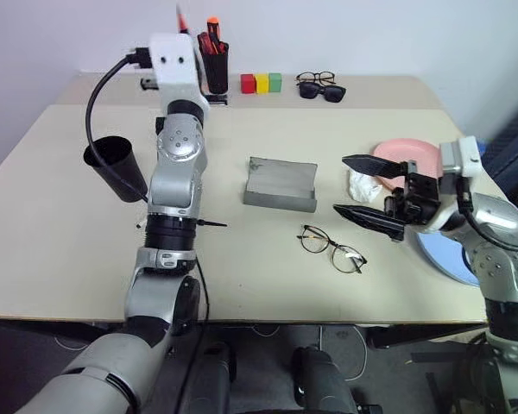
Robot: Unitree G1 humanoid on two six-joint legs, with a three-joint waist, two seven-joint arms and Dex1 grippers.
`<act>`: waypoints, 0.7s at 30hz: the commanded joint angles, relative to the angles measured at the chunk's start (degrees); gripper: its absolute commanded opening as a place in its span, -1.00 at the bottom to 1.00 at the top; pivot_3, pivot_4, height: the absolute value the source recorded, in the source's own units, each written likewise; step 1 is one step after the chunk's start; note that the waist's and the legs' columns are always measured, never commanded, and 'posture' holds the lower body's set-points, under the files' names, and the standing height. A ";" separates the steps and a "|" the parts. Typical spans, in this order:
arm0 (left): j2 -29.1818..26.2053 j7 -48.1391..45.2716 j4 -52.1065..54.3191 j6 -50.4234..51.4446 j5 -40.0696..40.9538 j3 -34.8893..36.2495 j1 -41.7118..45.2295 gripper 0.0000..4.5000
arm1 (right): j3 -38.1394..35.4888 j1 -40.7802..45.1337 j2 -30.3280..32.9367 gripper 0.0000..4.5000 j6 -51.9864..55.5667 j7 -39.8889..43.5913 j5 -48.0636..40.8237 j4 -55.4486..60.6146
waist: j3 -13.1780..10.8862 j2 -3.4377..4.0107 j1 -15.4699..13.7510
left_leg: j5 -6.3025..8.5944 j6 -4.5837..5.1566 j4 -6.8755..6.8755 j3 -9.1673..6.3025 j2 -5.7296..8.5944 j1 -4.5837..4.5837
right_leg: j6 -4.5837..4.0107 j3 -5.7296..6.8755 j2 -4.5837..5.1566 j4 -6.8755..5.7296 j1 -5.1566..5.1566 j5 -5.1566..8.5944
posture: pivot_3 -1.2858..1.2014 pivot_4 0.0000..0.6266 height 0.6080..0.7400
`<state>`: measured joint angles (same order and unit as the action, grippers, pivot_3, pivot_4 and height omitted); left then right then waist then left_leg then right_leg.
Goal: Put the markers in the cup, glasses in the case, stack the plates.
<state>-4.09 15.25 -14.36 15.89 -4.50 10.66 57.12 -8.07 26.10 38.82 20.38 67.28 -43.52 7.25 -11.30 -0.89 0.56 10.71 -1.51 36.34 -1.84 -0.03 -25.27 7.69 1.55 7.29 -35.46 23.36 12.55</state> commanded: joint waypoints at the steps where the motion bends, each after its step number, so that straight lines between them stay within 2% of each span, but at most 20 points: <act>1: -2.06 6.42 3.91 0.02 -3.07 1.89 -0.52 -0.98 | 1.22 3.44 -1.87 1.00 -1.02 1.70 0.74 -2.21 | 0.00 0.00 -0.02 | 0.00 -0.01 0.00 0.00 0.00 0.01 | 0.00 0.00 0.00 0.00 0.00 0.00 | 0.03 -0.52 1.00; 3: -4.18 8.31 3.66 -1.82 -4.08 2.91 -1.39 -0.98 | 1.90 4.64 -3.00 1.00 -1.28 2.29 1.36 -3.29 | 0.00 0.00 -0.06 | -0.02 -0.04 -0.02 0.00 0.00 0.00 | 0.00 0.00 0.00 0.00 0.00 0.00 | 0.03 -0.52 1.00; 8: -6.96 10.80 5.64 0.84 -3.87 5.53 -2.70 -0.98 | 2.53 5.82 -4.72 1.00 -2.32 3.40 2.84 -5.26 | 0.00 0.00 -0.19 | -0.02 -0.06 -0.03 0.00 0.00 0.00 | 0.00 0.01 0.00 0.01 0.00 0.00 | 0.03 -0.52 1.00; 21: -4.28 11.08 17.78 11.18 -4.36 5.28 -11.17 -0.98 | 1.80 5.13 -5.05 1.00 -3.40 4.42 4.41 -6.66 | 0.01 -0.01 -1.23 | -0.03 -0.10 -0.04 0.03 0.02 -0.04 | -0.02 0.00 0.00 0.12 0.00 -0.02 | 0.03 -0.52 1.00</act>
<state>-8.02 26.41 -0.28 26.59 -8.15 16.56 45.94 -4.95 30.80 33.67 18.10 71.48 -38.93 -0.15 -11.29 -0.91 -0.67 10.68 -1.61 36.30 -1.81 -0.01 -25.31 7.68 1.56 7.30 -35.33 23.35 12.53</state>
